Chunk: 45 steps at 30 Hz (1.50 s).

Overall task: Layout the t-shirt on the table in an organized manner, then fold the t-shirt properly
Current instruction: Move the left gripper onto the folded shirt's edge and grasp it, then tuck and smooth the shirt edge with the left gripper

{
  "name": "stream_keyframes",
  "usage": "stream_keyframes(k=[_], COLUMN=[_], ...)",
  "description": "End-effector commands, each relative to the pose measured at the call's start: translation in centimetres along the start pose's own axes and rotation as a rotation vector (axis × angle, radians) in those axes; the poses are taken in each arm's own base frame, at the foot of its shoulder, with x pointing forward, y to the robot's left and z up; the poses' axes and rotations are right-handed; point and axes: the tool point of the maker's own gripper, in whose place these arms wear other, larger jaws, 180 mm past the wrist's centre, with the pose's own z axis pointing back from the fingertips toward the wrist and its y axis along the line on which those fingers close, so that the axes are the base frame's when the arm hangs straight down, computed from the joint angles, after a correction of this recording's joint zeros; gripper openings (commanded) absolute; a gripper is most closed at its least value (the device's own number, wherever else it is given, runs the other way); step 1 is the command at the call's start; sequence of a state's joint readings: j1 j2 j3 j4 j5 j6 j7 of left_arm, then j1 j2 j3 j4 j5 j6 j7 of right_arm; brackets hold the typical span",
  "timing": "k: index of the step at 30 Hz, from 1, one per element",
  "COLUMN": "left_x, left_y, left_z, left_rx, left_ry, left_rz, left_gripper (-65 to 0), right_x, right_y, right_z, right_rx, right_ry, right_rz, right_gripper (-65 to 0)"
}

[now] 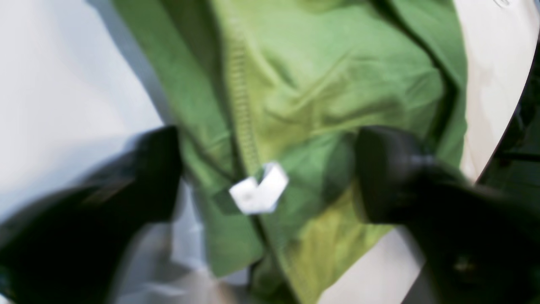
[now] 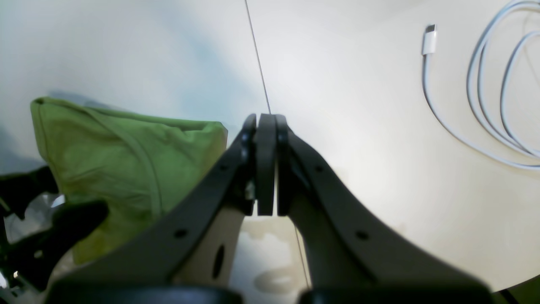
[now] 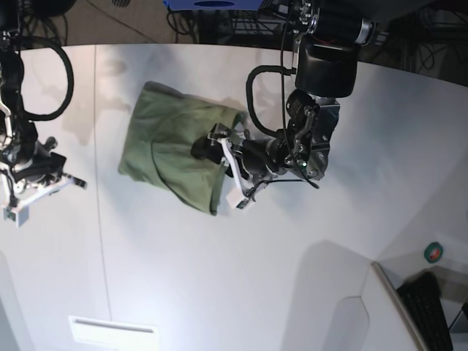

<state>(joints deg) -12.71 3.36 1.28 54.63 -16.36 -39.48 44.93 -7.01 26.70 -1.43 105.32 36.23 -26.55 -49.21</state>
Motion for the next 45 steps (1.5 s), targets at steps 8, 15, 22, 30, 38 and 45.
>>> stream_keyframes(k=[8, 15, 22, 30, 38, 45], left_x=[2.9, 3.1, 4.2, 6.2, 5.9, 5.8], left_y=[-1.2, -2.0, -3.3, -6.0, -7.0, -7.1], left_z=[-0.3, -0.5, -1.2, -2.2, -2.7, -2.7], left_rx=[-0.014, 0.024, -0.004, -0.027, -0.060, -0.064], left_ry=[0.046, 0.373, 0.489, 0.455, 0.426, 0.426], left_rz=[-0.179, -0.713, -1.137, -1.223, -1.217, -1.216], left_gripper=[-65.0, -65.0, -65.0, -65.0, -65.0, -65.0], right_x=[1.8, 0.2, -2.3, -5.8, -6.5, -6.2], right_y=[-2.8, -5.2, -6.8, -8.0, -7.6, -7.4], right_z=[1.0, 1.3, 1.6, 2.0, 1.9, 1.8], right_rx=[-0.054, -0.105, -0.135, -0.167, -0.161, -0.155], right_ry=[-0.062, -0.036, -0.003, 0.047, 0.060, 0.055], right_rz=[-0.038, -0.074, -0.176, -0.253, -0.267, -0.268], right_gripper=[-65.0, -65.0, -65.0, -65.0, -65.0, -65.0])
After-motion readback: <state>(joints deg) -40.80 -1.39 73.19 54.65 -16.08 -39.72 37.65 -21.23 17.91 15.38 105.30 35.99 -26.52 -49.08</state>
